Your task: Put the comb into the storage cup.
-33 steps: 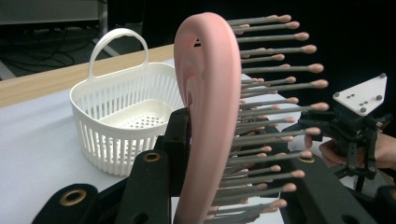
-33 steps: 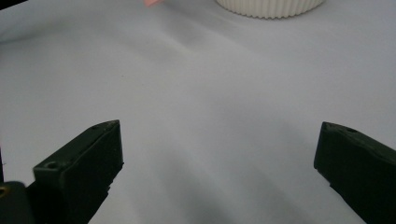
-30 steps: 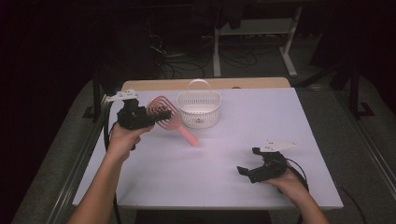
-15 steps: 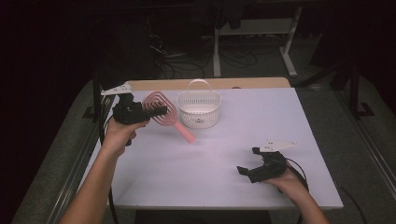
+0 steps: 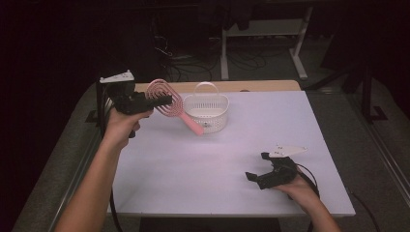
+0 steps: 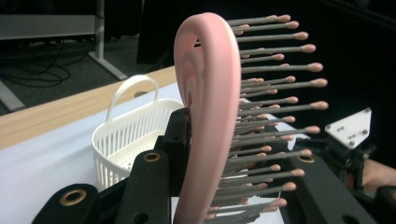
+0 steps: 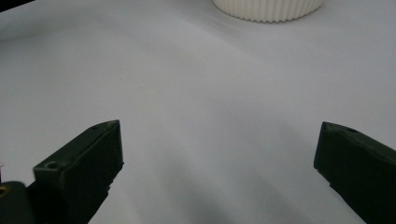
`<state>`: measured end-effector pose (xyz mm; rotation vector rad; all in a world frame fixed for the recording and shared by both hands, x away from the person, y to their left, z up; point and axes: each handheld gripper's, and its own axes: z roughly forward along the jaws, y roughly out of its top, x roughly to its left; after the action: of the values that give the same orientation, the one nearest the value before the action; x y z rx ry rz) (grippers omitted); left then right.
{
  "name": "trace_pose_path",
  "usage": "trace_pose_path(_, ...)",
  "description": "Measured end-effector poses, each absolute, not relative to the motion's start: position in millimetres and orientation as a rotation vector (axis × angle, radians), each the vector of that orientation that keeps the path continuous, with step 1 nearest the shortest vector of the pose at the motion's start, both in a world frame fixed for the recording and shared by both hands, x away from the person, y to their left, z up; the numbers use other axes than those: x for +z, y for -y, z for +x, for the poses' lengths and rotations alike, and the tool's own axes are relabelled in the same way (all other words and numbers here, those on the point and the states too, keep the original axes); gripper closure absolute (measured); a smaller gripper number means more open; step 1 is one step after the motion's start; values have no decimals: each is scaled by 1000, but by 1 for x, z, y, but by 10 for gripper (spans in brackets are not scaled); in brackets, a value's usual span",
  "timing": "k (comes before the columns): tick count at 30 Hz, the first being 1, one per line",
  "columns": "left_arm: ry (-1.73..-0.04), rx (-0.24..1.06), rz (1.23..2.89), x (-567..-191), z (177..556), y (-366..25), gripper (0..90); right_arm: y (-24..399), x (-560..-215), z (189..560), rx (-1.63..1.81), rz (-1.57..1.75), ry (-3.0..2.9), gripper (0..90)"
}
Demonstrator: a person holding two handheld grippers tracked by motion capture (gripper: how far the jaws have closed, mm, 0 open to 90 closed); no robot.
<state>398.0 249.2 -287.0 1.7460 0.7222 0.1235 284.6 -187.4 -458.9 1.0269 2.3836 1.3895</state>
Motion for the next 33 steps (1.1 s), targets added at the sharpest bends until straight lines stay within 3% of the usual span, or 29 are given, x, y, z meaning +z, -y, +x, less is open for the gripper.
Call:
trace_pose_path(17,-709,128,1703,-271,426,-237,654,187,-458,284,1392,1019,-2382,9)
trace_pose_path(33,-739,154,1691,-280,453,-219,653,188,-457,284,1390,1022,-2376,9)
